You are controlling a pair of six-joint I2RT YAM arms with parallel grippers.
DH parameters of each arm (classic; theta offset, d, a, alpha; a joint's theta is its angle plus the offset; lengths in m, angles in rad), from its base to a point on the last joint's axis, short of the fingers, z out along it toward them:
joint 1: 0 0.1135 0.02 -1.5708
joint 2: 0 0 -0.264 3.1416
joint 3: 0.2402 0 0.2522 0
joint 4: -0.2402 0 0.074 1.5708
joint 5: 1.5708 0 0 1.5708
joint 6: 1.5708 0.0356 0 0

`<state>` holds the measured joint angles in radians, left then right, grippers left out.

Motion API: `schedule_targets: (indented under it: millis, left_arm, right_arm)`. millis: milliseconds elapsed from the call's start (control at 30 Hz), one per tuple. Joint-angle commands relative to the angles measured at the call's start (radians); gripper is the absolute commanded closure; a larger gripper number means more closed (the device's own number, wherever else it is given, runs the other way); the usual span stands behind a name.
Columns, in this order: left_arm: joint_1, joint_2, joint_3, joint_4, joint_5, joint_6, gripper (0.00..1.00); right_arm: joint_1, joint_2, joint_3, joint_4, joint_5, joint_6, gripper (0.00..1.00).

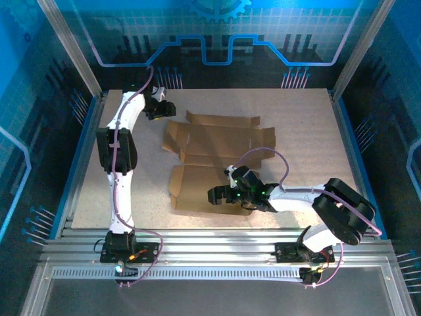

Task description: Fold the paper box

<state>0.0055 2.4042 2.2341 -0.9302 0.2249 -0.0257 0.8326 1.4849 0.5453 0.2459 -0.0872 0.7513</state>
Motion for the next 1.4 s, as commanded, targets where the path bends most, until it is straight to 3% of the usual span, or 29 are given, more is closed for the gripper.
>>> schedule_targets:
  millis: [0,167,400,733,1100,1367]
  left_arm:
    - [0.011,0.046,0.052,-0.107,0.004,0.057,0.35]
    - [0.022,0.078,0.075,-0.144,0.008,0.054,0.33]
    - [0.027,0.096,0.073,-0.181,0.119,0.074,0.42]
    - [0.027,0.105,0.076,-0.229,0.221,0.103,0.63]
    - [0.019,0.096,0.070,-0.236,0.249,0.092,0.82]
    - [-0.008,-0.002,-0.042,-0.122,0.249,0.046,0.95]
  right_arm:
    - [0.017,0.028,-0.014,-0.111,-0.004,0.002,0.00]
    - [0.017,0.039,-0.017,-0.101,-0.003,0.009,0.00]
    - [0.019,0.049,-0.018,-0.092,-0.008,0.010,0.00]
    - [0.017,0.043,-0.028,-0.090,-0.005,0.014,0.00]
    - [0.018,0.044,-0.023,-0.088,-0.007,0.014,0.00]
    - [0.018,0.018,0.016,-0.115,-0.007,0.001,0.01]
